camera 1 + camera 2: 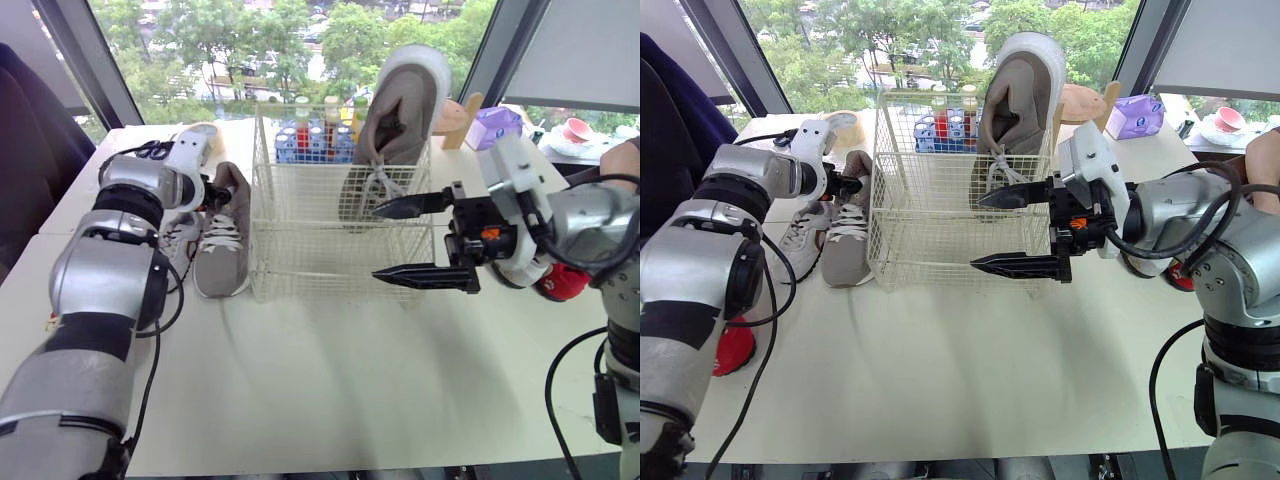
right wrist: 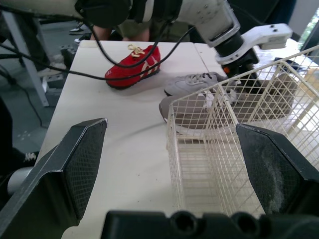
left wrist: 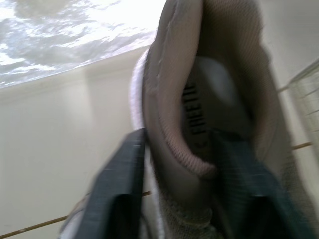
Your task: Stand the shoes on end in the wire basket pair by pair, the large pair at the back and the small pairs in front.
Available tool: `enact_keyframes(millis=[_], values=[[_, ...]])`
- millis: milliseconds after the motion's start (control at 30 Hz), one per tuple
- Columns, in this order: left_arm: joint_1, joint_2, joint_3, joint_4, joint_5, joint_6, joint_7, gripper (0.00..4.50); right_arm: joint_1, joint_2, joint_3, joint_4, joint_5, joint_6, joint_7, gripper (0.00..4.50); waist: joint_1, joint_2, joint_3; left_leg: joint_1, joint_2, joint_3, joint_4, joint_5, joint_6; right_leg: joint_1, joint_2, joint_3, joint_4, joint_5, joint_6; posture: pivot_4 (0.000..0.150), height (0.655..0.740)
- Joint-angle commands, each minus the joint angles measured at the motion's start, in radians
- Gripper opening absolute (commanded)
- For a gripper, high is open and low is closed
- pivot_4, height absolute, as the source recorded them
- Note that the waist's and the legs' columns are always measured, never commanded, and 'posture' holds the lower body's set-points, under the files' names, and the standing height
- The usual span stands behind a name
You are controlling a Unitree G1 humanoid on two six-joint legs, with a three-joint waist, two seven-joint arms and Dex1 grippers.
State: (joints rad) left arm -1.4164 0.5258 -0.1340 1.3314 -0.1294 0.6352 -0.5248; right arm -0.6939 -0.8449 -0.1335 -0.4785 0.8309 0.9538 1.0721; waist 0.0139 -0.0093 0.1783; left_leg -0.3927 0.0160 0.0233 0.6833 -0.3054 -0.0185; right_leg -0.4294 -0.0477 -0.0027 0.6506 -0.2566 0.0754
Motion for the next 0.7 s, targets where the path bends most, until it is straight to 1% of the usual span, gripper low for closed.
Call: enact_keyframes(millis=[33, 67, 200, 300, 367, 400, 433, 467, 500, 533, 567, 600, 700], values=[[0.029, -0.030, 0.049, 0.028, 0.031, -0.002, 0.012, 0.36, 0.006, -0.019, -0.048, -0.042, 0.050, 0.014, -0.043, 4.50, 0.001, 0.000, 0.000, 0.000, 0.000, 0.000, 0.000, 0.000, 0.000, 0.000, 0.000, 0.000, 0.000, 0.000, 0.000, 0.150, 0.7400], [0.028, -0.031, 0.063, 0.028, 0.036, -0.003, 0.016, 0.03, 0.007, -0.022, -0.052, -0.046, 0.063, 0.019, -0.051, 4.50, 0.001, 0.000, 0.000, 0.000, 0.000, 0.000, 0.000, 0.000, 0.000, 0.000, -0.001, 0.000, 0.000, 0.000, 0.000, 0.150, 0.7400], [0.014, -0.026, 0.153, 0.025, 0.025, -0.003, 0.061, 0.01, 0.010, -0.033, -0.056, -0.052, 0.098, 0.030, -0.083, 4.50, 0.001, -0.001, 0.000, 0.000, -0.001, -0.001, 0.001, 0.000, 0.001, 0.001, -0.001, 0.000, 0.000, 0.001, 0.001, 0.150, 0.7400], [-0.035, -0.001, 0.263, 0.017, -0.024, 0.001, 0.119, 0.01, 0.014, -0.044, -0.053, -0.048, 0.105, 0.027, -0.097, 4.50, 0.001, -0.001, 0.000, 0.000, -0.001, -0.001, 0.001, 0.000, 0.001, 0.001, -0.001, 0.000, 0.000, 0.001, 0.001, 0.150, 0.7400], [-0.091, 0.028, 0.348, 0.008, -0.065, -0.009, 0.184, 0.01, 0.018, -0.054, -0.055, -0.041, 0.105, 0.022, -0.101, 4.50, 0.000, -0.001, 0.000, 0.000, 0.000, -0.001, 0.001, 0.000, 0.001, 0.001, -0.001, 0.000, 0.000, 0.001, 0.001, 0.150, 0.7400], [-0.148, 0.060, 0.391, -0.005, -0.088, -0.020, 0.228, 0.01, 0.015, -0.058, -0.053, -0.033, 0.102, 0.020, -0.102, 4.50, -0.001, -0.004, 0.002, 0.000, 0.000, -0.001, 0.001, 0.000, 0.001, 0.001, -0.001, 0.000, 0.000, 0.001, 0.002, 0.150, 0.7400], [-0.187, 0.080, 0.421, -0.013, -0.102, -0.027, 0.259, 0.01, 0.014, -0.061, -0.052, -0.026, 0.100, 0.018, -0.102, 4.50, -0.002, -0.010, 0.005, -0.001, 0.000, -0.001, 0.001, 0.000, 0.001, 0.000, -0.001, 0.000, 0.000, 0.001, 0.002, 0.150, 0.7400], [-0.223, 0.097, 0.437, -0.022, -0.106, -0.033, 0.276, 0.01, 0.011, -0.064, -0.052, -0.019, 0.099, 0.016, -0.100, 4.50, -0.004, -0.016, 0.008, -0.003, 0.000, -0.001, 0.001, 0.000, 0.000, -0.002, 0.000, 0.000, 0.000, 0.001, 0.002, 0.150, 0.7400], [-0.261, 0.114, 0.439, -0.041, -0.098, -0.059, 0.284, 0.01, 0.007, -0.066, -0.050, -0.012, 0.098, 0.014, -0.100, 4.50, -0.006, -0.019, 0.007, -0.008, 0.001, -0.002, 0.001, 0.001, -0.001, -0.007, 0.000, -0.001, 0.001, 0.002, 0.002, 0.150, 0.7400], [-0.283, 0.121, 0.438, -0.052, -0.090, -0.078, 0.289, 0.01, 0.005, -0.068, -0.050, -0.006, 0.098, 0.012, -0.098, 4.50, -0.007, -0.019, 0.007, -0.014, 0.001, -0.002, 0.002, 0.001, -0.002, -0.013, 0.001, -0.001, 0.002, 0.003, 0.003, 0.150, 0.7400], [-0.313, 0.132, 0.441, -0.064, -0.091, -0.081, 0.291, 0.01, 0.001, -0.070, -0.048, 0.002, 0.097, 0.010, -0.097, 4.50, -0.007, -0.019, 0.007, -0.016, 0.001, -0.002, 0.002, 0.002, -0.002, -0.016, 0.000, -0.001, 0.005, 0.003, 0.004, 0.150, 0.7400], [-0.340, 0.142, 0.431, -0.098, -0.080, -0.126, 0.285, 0.01, -0.008, -0.068, -0.043, 0.013, 0.094, 0.007, -0.098, 4.50, -0.007, -0.019, 0.007, -0.016, 0.000, -0.001, 0.002, 0.003, -0.005, -0.016, -0.001, -0.001, 0.005, 0.004, 0.004, 0.150, 0.7400], [-0.375, 0.152, 0.437, -0.184, -0.080, -0.230, 0.291, 0.01, -0.026, -0.065, -0.035, 0.038, 0.087, 0.004, -0.103, 4.50, -0.005, -0.018, 0.007, -0.016, -0.001, 0.002, 0.001, 0.002, -0.004, -0.016, -0.003, -0.001, 0.002, 0.004, 0.005, 0.150, 0.7400]])
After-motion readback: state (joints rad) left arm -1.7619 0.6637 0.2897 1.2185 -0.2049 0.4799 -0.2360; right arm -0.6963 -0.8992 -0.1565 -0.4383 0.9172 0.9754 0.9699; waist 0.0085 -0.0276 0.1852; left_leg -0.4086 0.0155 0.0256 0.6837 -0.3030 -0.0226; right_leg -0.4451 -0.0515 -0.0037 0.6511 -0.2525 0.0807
